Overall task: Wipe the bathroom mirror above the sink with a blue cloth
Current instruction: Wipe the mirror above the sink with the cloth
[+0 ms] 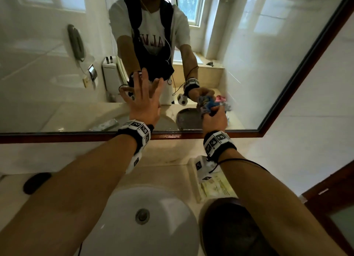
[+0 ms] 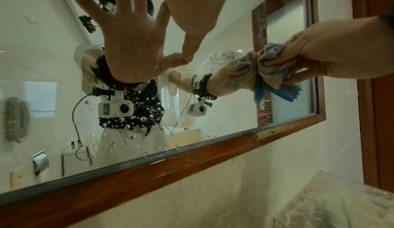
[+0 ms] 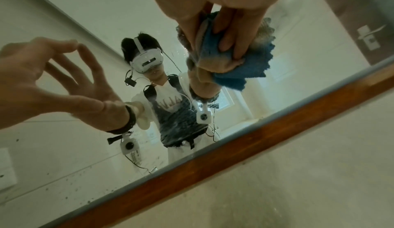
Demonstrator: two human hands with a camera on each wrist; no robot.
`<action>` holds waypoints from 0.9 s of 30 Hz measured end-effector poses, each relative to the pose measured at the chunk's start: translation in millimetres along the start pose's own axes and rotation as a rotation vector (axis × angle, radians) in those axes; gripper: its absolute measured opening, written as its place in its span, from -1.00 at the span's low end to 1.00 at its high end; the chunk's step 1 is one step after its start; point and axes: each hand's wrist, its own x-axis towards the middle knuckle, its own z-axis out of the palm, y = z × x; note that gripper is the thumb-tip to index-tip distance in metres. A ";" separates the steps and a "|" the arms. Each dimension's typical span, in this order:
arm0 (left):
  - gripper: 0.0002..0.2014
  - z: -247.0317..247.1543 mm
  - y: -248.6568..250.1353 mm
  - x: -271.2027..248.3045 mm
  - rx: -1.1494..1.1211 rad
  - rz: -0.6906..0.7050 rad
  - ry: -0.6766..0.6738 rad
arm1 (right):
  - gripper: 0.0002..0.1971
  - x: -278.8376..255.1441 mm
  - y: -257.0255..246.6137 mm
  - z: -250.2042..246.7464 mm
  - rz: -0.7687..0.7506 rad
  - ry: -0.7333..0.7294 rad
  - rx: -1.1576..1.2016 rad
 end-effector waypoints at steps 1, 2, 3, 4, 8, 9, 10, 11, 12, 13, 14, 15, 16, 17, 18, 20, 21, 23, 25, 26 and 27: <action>-0.03 -0.5 0.5 0.3 -0.007 0.001 -0.005 | -0.75 1.4 -1.4 -1.9 -0.004 0.006 -0.006; -0.05 -0.8 0.0 -0.1 -0.010 0.001 -0.001 | -0.75 1.1 -2.4 -0.9 -0.004 0.005 0.002; -0.08 -0.2 0.2 -0.9 -0.007 -0.001 0.012 | -0.76 -0.7 -3.5 0.7 -0.008 0.001 0.016; -0.10 1.1 -0.3 -1.3 0.002 -0.003 0.032 | -0.77 -3.0 -4.9 5.2 -0.017 -0.012 0.029; -0.02 3.1 1.3 -1.7 0.034 -0.019 0.037 | -0.81 -24.7 -10.2 34.2 -0.145 -0.103 0.014; -0.02 3.2 1.4 -1.8 0.038 -0.022 0.035 | -0.81 -31.0 -11.4 44.1 -0.183 -0.126 0.008; -0.03 3.2 1.3 -2.0 0.035 -0.024 0.036 | -0.81 -36.8 -13.0 53.2 -0.215 -0.143 0.011; -0.04 3.3 0.6 -2.2 0.032 -0.029 0.037 | -0.81 -42.1 -15.4 61.1 -0.236 -0.157 0.019; -0.05 2.7 -0.6 -2.6 0.037 -0.033 0.033 | -0.80 -46.4 -17.5 68.8 -0.247 -0.167 0.028; -0.06 1.5 -0.4 -2.6 0.044 -0.034 0.023 | -0.80 -49.4 -19.0 73.4 -0.251 -0.168 0.034; -0.07 0.2 -1.3 -3.2 0.057 -0.034 0.012 | -0.80 -52.5 -19.3 77.5 -0.253 -0.168 0.039; -0.07 -0.4 -1.5 -3.1 0.066 -0.032 -0.001 | -0.81 -53.6 -19.4 78.7 -0.258 -0.168 0.039; -0.06 -0.4 -1.8 -2.6 0.069 -0.031 -0.014 | -0.81 -54.1 -18.9 79.3 -0.269 -0.172 0.042; -0.05 -0.5 -1.5 -1.7 0.067 -0.030 -0.026 | -0.83 -53.2 -18.6 78.4 -0.283 -0.176 0.046; -0.04 -0.6 -1.8 -1.2 0.061 -0.029 -0.030 | -0.84 -51.8 -18.2 77.3 -0.299 -0.181 0.049; -0.05 -0.6 -2.2 -1.5 0.056 -0.017 -0.019 | -0.85 -46.2 -16.6 73.4 -0.308 -0.187 0.053; -0.06 -0.2 -2.9 -2.6 0.058 -0.011 -0.011 | -0.85 -42.8 -15.8 70.5 -0.289 -0.188 0.058; -0.07 0.3 -2.9 -4.9 0.062 -0.007 0.010 | -0.83 -35.4 -13.2 60.1 -0.217 -0.168 0.102; -0.11 1.0 -2.1 -5.0 0.050 -0.009 0.048 | -0.80 -25.3 -9.7 45.5 -0.151 -0.138 0.141; -0.12 2.4 -1.9 -5.1 0.045 -0.009 0.068 | -0.79 -18.9 -7.4 38.1 -0.132 -0.127 0.154; -0.12 2.8 -1.7 -4.1 0.041 -0.006 0.081 | -0.80 -11.3 -5.5 30.1 -0.114 -0.106 0.167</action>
